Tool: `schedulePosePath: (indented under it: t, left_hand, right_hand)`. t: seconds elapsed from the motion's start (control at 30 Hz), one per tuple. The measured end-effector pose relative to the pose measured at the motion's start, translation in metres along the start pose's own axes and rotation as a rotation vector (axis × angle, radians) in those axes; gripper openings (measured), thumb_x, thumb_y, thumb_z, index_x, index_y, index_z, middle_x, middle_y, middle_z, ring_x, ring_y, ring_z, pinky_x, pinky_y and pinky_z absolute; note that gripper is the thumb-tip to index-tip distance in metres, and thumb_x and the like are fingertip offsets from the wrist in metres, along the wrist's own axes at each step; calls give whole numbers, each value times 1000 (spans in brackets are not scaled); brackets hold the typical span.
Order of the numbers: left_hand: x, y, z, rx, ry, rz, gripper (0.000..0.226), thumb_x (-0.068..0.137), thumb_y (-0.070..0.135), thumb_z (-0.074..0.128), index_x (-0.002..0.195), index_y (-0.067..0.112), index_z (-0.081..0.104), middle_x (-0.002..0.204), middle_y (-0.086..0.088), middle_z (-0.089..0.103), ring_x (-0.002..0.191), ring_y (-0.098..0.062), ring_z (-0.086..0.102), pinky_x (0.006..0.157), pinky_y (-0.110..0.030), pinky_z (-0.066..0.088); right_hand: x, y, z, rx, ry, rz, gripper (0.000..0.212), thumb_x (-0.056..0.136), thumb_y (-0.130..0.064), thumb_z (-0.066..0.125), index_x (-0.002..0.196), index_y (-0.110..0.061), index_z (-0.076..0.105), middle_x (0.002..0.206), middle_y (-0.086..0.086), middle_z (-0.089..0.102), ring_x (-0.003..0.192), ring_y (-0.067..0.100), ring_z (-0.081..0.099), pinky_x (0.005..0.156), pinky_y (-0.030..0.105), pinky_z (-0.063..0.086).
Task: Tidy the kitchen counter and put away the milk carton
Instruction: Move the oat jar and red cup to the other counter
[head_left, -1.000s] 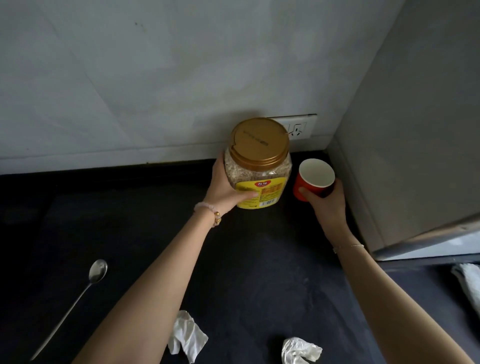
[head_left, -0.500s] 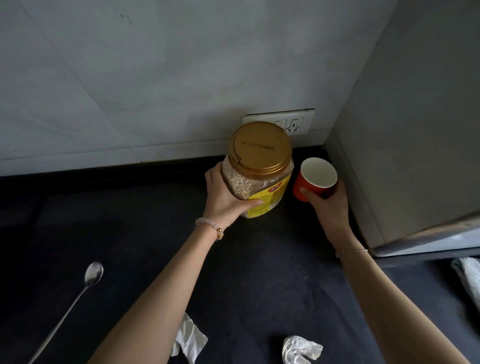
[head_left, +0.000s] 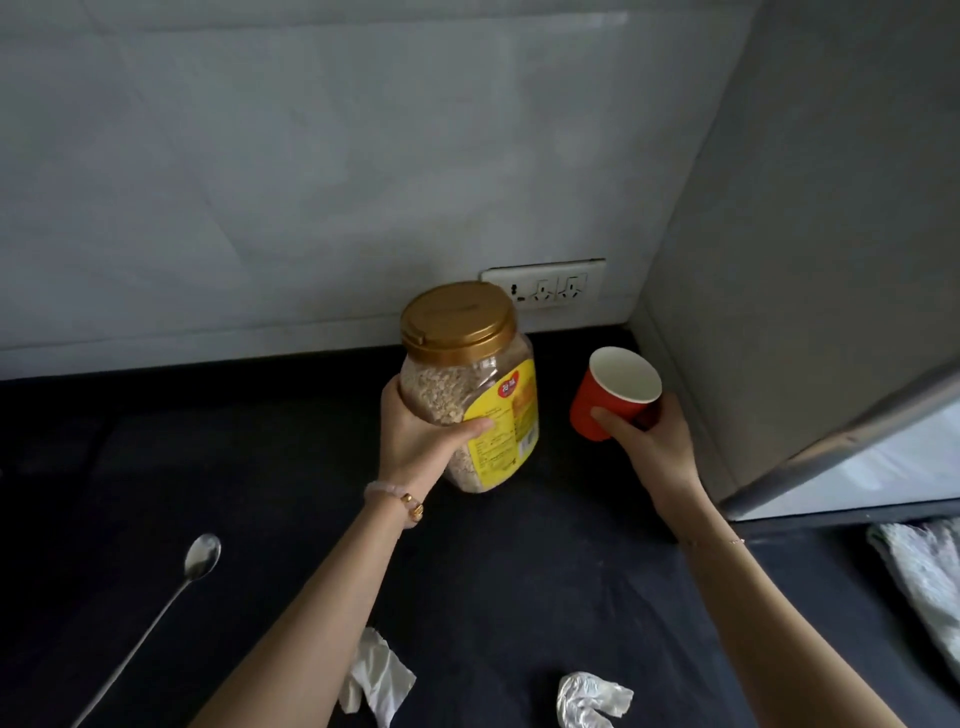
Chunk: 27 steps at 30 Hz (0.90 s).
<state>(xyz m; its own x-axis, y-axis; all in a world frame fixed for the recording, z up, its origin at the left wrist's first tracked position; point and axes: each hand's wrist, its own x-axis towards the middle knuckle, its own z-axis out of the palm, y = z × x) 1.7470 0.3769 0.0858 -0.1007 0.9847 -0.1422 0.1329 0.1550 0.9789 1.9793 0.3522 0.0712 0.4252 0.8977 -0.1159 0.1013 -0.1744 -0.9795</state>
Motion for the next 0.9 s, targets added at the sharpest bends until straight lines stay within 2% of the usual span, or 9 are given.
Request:
schedulePosePath:
  t: [0.03, 0.1, 0.27, 0.4, 0.5, 0.6, 0.7, 0.8, 0.9]
  left_hand:
    - [-10, 3, -9, -32, 19, -6, 88, 50, 14, 88, 122, 25, 38, 122, 3, 54, 110, -9, 53, 79, -20, 47]
    - [-33, 7, -30, -97, 64, -23, 90, 52, 10, 87, 126, 23, 37, 123, 2, 55, 108, -8, 54, 75, -19, 46]
    - [-101, 14, -85, -197, 203, -12, 98, 47, 13, 89, 130, 23, 38, 120, 0, 61, 109, -14, 60, 84, -33, 53]
    - [-158, 17, -122, -248, 304, 39, 91, 53, 5, 84, 131, 22, 39, 112, 4, 63, 99, -8, 63, 61, -16, 55]
    - [-195, 11, -145, -273, 395, 65, 97, 43, 14, 88, 128, 22, 43, 114, -1, 65, 99, -12, 67, 63, -19, 57]
    - [-232, 5, -156, -295, 492, 72, 92, 47, 13, 86, 128, 22, 45, 115, -3, 66, 101, -15, 67, 66, -25, 58]
    - [-269, 2, -155, -312, 607, 73, 90, 48, 10, 85, 128, 21, 45, 115, -2, 67, 101, -16, 67, 68, -28, 59]
    - [-308, -3, -146, -275, 750, 28, 97, 38, 25, 89, 125, 22, 47, 114, -2, 68, 102, -20, 67, 79, -42, 57]
    - [-353, -7, -134, -225, 929, -27, 101, 30, 36, 89, 122, 19, 49, 113, -4, 67, 102, -25, 66, 76, -45, 57]
  right_hand:
    - [-5, -5, 0, -2, -23, -8, 57, 74, -8, 75, 125, -10, 49, 110, 0, 60, 87, -3, 57, 62, -2, 45]
    - [-19, -15, -1, -6, -63, -28, 54, 76, -10, 74, 124, -10, 50, 107, -1, 61, 85, -6, 55, 60, -2, 44]
    - [-62, -40, 6, -15, -201, -90, 44, 78, -14, 73, 118, -16, 54, 96, -7, 64, 75, -8, 61, 59, 2, 46]
    - [-98, -49, 20, 23, -349, -112, 41, 78, -15, 72, 115, -18, 56, 99, 0, 67, 85, 5, 63, 66, 13, 52]
    - [-121, -48, 32, 21, -465, -120, 46, 78, -17, 72, 120, -16, 55, 104, 1, 67, 94, 13, 64, 75, 25, 51]
    - [-144, -44, 40, -7, -579, -143, 45, 78, -16, 71, 120, -15, 55, 104, 0, 66, 95, 11, 63, 67, 16, 49]
    - [-163, -41, 40, -20, -688, -145, 48, 78, -18, 72, 121, -15, 54, 105, -3, 66, 94, 7, 62, 67, 16, 47]
    - [-178, -42, 40, -29, -802, -160, 47, 77, -17, 72, 120, -16, 54, 102, -7, 65, 92, 3, 61, 66, 15, 48]
    - [-197, -43, 43, -53, -940, -183, 43, 77, -15, 73, 115, -19, 54, 98, -10, 64, 83, -4, 63, 59, 7, 49]
